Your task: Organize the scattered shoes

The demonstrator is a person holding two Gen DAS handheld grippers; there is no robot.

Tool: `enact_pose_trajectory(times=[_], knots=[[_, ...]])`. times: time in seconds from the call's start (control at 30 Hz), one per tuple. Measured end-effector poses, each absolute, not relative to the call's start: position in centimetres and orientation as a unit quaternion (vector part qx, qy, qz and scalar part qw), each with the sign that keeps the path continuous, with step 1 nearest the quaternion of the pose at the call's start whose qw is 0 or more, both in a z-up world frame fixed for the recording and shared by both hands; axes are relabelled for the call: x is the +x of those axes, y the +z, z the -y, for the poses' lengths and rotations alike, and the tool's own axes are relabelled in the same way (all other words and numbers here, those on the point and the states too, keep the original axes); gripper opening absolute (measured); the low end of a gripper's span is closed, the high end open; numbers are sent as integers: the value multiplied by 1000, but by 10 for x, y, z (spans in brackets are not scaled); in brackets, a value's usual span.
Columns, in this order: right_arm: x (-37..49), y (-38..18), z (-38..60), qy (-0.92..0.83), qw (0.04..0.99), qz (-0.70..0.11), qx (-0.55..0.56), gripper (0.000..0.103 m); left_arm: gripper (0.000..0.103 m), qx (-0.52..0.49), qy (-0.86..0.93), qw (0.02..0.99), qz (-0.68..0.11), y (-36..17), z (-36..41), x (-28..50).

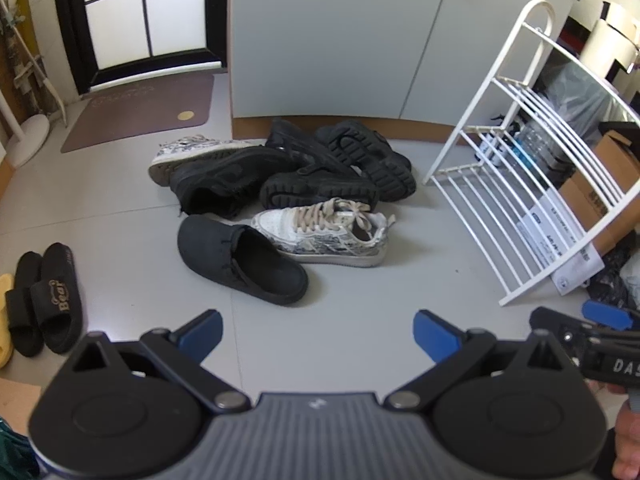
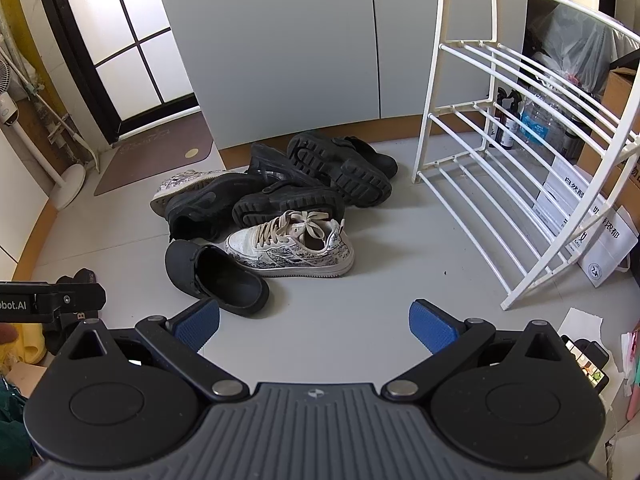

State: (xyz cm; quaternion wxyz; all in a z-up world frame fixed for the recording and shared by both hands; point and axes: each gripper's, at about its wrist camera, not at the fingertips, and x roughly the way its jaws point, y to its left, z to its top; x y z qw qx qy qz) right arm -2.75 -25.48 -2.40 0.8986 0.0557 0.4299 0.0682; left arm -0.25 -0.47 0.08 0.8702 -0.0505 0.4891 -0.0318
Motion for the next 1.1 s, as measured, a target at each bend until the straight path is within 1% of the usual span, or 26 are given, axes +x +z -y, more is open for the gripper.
enact_pose_trajectory(times=[0.2,0.3,0.37,0.43,0.73,0.83,0.93,1.1], knots=[[-25,-23,259,72,897,-433,55,103,101,-45,-40,875,-480,4,23,-12],[-30,-24,261,69,902,-424,54,103,99,-66,-51,869,-488,3,10,-1],[-28,-21,257,63,901,-426,48,103,99,-62,-50,872,-482,3,11,-4],[-28,-21,259,63,901,-425,52,103,96,-67,-53,873,-481,4,10,-2],[-30,-24,266,53,903,-422,59,103,94,-76,-43,879,-470,12,9,0],[-30,-24,269,46,905,-417,66,103,89,-93,-47,881,-462,14,6,-2],[-30,-21,268,42,910,-408,68,103,88,-94,-46,885,-453,16,4,-4],[-27,-23,274,42,906,-414,74,103,88,-76,-42,888,-452,19,8,-1]])
